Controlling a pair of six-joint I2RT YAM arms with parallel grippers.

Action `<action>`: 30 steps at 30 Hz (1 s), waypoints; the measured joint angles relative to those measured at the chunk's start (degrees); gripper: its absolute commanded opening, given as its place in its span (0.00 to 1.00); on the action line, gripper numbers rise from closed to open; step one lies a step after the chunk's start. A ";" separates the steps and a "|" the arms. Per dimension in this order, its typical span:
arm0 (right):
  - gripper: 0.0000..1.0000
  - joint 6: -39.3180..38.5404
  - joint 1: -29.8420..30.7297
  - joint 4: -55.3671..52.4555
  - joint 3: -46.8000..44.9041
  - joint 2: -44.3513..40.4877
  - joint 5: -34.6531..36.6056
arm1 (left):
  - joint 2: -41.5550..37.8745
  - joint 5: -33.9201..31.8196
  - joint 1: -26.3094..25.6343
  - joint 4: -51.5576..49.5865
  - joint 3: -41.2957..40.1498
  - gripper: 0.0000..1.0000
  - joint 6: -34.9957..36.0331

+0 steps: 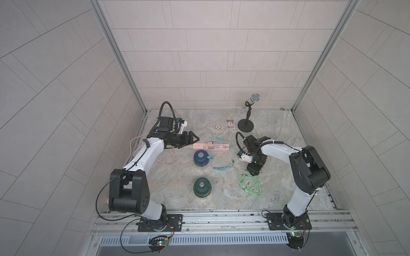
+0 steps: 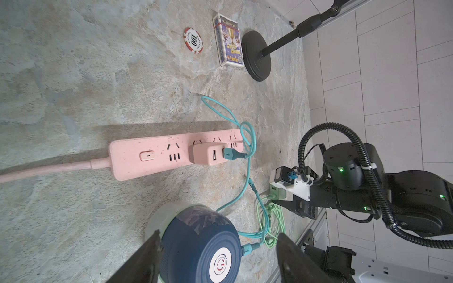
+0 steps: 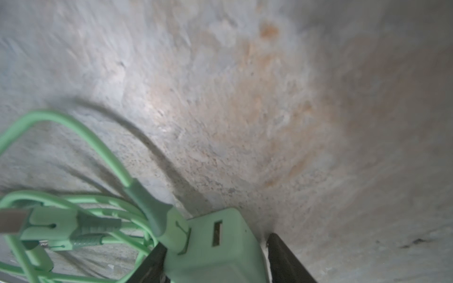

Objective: Charge the cordless meat grinders
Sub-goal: Adjust the plug at the center of the board.

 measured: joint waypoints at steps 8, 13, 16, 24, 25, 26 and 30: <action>0.35 4.35 -0.39 0.68 1.55 0.83 -0.96 | 0.00 0.28 -0.02 -0.13 0.02 0.76 -0.02; 0.26 7.80 -2.73 0.61 2.64 0.76 -2.43 | 0.00 0.31 -0.02 -0.35 0.37 0.76 -0.13; 0.23 11.15 -4.96 0.59 4.39 0.76 -2.86 | 0.00 0.35 -0.02 -0.31 1.03 0.76 -0.35; 0.20 24.85 -8.46 3.08 9.86 0.79 -3.45 | 0.00 0.52 -0.13 -0.33 1.51 0.75 -0.74; 0.20 26.45 -8.44 3.74 9.97 0.79 -3.93 | 0.00 0.55 -0.28 -0.33 1.51 0.75 -0.87; 0.20 28.55 -8.44 4.66 9.97 0.79 -4.68 | 0.00 0.59 -0.42 -0.33 1.53 0.75 -0.92; 0.20 37.11 -8.41 8.02 9.55 0.79 -7.85 | 0.00 0.96 -1.51 -0.35 1.92 0.74 -0.96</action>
